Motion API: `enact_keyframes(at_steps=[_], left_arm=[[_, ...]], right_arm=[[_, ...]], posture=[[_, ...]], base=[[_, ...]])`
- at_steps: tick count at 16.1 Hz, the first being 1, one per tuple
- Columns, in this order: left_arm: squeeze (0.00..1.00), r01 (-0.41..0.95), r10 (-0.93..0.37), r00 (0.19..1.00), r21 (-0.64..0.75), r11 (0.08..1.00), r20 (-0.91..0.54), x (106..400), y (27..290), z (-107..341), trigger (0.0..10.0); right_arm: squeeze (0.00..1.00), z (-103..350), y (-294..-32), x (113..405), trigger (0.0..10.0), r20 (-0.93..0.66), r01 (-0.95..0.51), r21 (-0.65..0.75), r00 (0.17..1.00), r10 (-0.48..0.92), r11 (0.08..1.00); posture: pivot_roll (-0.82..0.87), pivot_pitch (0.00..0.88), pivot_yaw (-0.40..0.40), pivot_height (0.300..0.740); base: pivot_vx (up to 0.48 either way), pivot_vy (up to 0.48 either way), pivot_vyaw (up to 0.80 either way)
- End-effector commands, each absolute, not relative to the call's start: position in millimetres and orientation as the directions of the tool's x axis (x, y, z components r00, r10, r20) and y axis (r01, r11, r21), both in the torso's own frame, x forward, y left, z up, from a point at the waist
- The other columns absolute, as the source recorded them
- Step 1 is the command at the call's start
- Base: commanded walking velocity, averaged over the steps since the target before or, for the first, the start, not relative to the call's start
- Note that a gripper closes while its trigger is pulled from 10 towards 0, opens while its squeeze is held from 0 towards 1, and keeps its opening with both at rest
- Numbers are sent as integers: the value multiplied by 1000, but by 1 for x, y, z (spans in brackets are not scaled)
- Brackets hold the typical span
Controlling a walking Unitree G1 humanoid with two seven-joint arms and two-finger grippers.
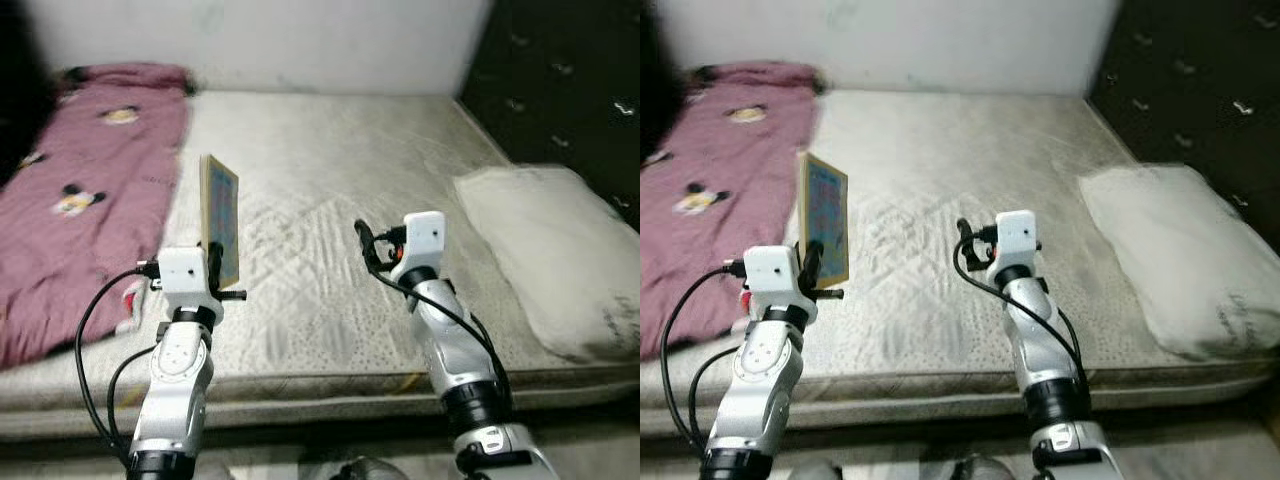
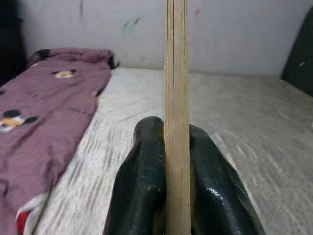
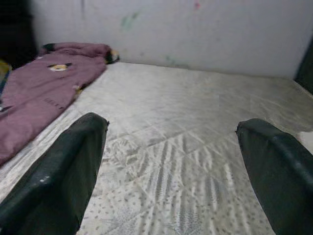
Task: Clean up the room
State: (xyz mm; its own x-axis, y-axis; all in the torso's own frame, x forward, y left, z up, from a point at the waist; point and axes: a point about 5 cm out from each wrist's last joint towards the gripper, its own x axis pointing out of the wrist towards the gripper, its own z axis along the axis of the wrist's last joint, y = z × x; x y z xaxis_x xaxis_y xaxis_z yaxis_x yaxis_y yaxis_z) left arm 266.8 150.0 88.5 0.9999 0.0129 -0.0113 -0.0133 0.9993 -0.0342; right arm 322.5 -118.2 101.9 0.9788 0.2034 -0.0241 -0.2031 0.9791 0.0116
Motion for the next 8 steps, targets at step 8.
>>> enact_keyframes(at_steps=[8], left_arm=[[0, -3, 6, 999, -48, 999, 54, 269, 145, 102, 10000]], right_arm=[[0, 103, -123, 319, 10000, -19, -213, 13, 977, 214, 977]], posture=[[23, 0, -62, 740]], base=[[0, -420, 0]])
